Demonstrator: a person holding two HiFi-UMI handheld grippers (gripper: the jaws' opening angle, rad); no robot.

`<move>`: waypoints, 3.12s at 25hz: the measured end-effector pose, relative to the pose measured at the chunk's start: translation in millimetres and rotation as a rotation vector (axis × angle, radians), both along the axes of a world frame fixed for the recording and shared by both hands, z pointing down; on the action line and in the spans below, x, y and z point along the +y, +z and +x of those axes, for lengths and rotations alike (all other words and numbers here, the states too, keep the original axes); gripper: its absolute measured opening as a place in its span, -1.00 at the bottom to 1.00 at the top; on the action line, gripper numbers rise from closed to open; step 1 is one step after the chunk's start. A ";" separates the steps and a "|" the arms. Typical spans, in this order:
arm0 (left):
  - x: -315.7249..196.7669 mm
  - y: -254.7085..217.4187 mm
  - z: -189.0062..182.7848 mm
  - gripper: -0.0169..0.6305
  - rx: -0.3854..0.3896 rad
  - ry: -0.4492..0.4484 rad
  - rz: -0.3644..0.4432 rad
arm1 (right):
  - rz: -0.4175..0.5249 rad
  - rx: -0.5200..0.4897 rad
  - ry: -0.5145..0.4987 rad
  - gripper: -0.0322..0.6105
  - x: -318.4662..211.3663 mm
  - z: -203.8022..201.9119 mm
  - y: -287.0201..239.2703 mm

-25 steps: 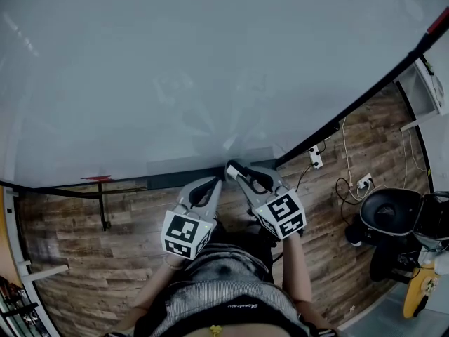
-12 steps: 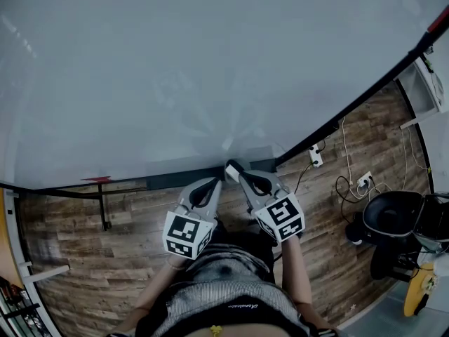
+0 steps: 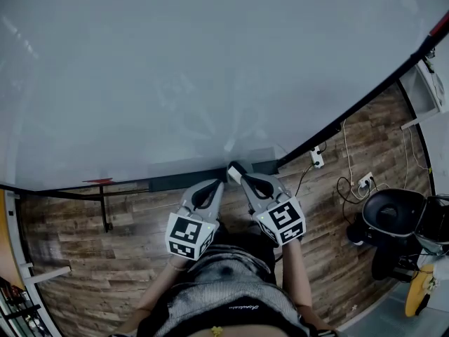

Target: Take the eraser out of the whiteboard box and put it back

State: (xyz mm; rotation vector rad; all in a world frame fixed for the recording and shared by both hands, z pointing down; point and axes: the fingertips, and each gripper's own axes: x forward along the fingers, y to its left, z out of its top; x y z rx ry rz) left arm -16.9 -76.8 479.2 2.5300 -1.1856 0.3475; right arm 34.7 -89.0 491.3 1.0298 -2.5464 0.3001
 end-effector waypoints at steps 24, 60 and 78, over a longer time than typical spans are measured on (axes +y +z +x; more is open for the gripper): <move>-2.4 -11.7 3.2 -0.94 0.014 0.015 0.063 | 0.088 -0.085 -0.055 -0.89 9.9 -24.5 -24.0; -2.5 -122.7 -3.4 -0.94 0.102 -0.018 0.309 | 0.357 -0.233 0.011 -0.89 7.0 -29.5 -150.2; -4.1 -119.1 -1.9 -0.94 0.096 -0.019 0.300 | 0.350 -0.200 -0.009 -0.90 7.7 -33.8 -145.8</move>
